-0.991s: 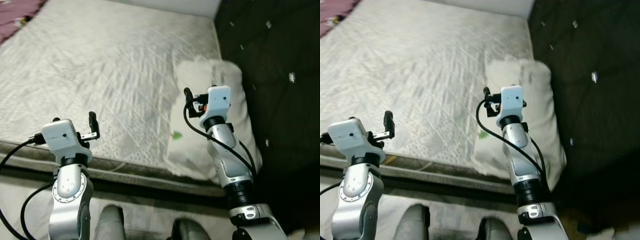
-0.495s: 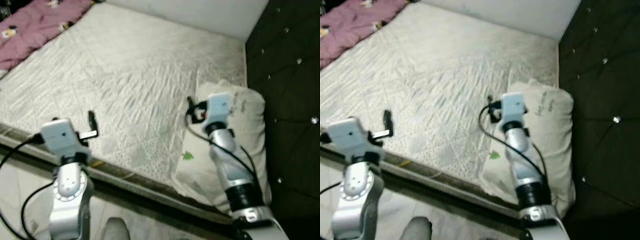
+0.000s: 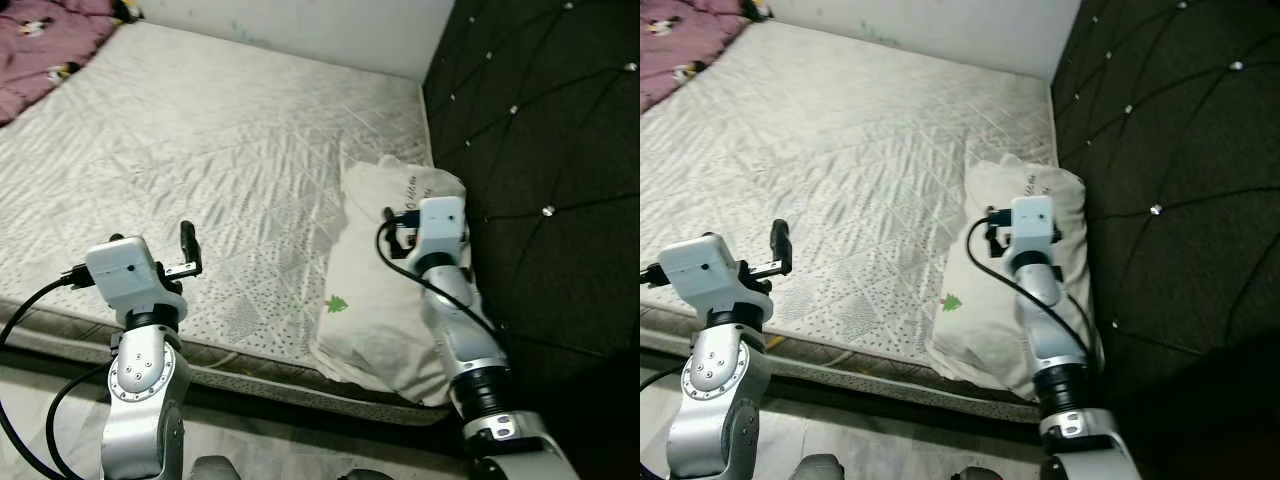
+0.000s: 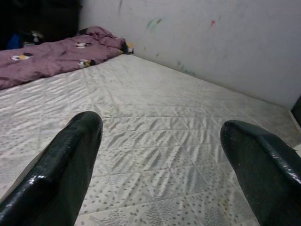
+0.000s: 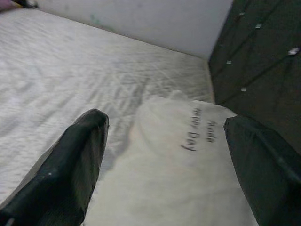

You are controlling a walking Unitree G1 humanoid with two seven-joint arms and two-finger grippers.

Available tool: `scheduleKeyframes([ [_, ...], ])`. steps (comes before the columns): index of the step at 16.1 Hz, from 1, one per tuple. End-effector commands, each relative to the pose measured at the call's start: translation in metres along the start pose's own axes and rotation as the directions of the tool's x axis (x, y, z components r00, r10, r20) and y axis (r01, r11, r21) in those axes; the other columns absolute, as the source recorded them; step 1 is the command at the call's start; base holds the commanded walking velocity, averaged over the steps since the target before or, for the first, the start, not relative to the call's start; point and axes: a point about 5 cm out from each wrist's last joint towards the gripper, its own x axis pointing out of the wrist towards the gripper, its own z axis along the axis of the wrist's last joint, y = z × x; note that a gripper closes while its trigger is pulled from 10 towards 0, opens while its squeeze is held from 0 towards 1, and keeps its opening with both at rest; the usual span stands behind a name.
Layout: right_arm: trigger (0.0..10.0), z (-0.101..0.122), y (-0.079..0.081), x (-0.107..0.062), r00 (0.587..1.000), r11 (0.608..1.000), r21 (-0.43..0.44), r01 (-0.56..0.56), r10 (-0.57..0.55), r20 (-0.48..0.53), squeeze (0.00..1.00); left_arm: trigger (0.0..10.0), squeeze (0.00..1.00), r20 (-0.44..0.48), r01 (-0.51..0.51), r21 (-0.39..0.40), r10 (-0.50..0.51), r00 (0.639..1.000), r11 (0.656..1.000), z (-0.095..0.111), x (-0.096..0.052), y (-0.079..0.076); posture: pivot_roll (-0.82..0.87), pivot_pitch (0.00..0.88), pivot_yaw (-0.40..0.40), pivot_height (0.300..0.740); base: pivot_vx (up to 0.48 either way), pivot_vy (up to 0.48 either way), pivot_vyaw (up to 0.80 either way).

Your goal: Clean up the room

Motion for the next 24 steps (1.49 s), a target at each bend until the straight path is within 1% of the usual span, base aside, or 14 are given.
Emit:
scheduleKeyframes([
  [1,10.0,-0.004,-0.004,0.000,1.000,1.000,0.023,0.004,-0.003,-0.024,0.00,10.0,0.00,-0.020,0.008,-0.029,-0.009,1.000,1.000,-0.003,-0.001,-0.005,0.14,0.046,-0.095,0.740,0.000,0.000,0.00],
  [2,10.0,-0.005,-0.002,0.000,0.999,1.000,0.023,-0.007,0.007,-0.037,0.00,10.0,0.00,-0.012,0.022,-0.030,-0.023,1.000,0.999,-0.002,-0.001,-0.006,0.14,0.046,-0.095,0.740,0.000,0.000,0.00],
  [3,10.0,-0.005,0.000,0.000,0.999,0.999,0.040,-0.015,0.016,-0.031,0.00,10.0,0.00,-0.010,0.029,-0.033,-0.030,1.000,0.999,-0.002,-0.001,-0.007,0.14,0.046,-0.095,0.740,0.000,0.480,-0.80],
  [7,10.0,-0.005,0.003,-0.001,0.998,0.997,0.051,-0.054,0.055,-0.023,0.00,10.0,0.00,-0.016,0.027,-0.043,-0.028,0.999,0.999,-0.002,-0.001,-0.008,0.14,0.050,-0.100,0.740,0.000,0.480,-0.68],
  [15,10.0,-0.012,0.013,-0.003,0.988,0.987,0.074,-0.144,0.148,-0.053,0.00,10.0,0.00,-0.023,0.007,-0.061,-0.008,1.000,0.998,-0.004,0.000,-0.005,0.14,0.047,-0.105,0.740,0.000,0.480,0.00],
  [17,10.0,-0.013,0.015,-0.003,0.984,0.984,0.079,-0.161,0.166,-0.058,0.00,10.0,0.00,-0.010,0.011,-0.057,-0.012,1.000,0.998,-0.003,0.000,-0.006,0.14,0.042,-0.108,0.740,0.000,0.399,0.00],
  [19,10.0,-0.013,0.017,-0.003,0.981,0.981,0.081,-0.177,0.182,-0.061,0.00,10.0,0.00,0.004,0.018,-0.050,-0.018,1.000,0.999,-0.002,0.000,-0.007,0.14,0.043,-0.107,0.740,0.000,0.000,0.00],
  [24,10.0,-0.014,0.018,-0.004,0.980,0.979,0.087,-0.184,0.190,-0.067,0.00,10.0,0.00,0.002,0.016,-0.067,-0.016,1.000,0.998,-0.002,0.000,-0.007,0.14,0.043,-0.107,0.740,0.000,0.000,0.00],
])
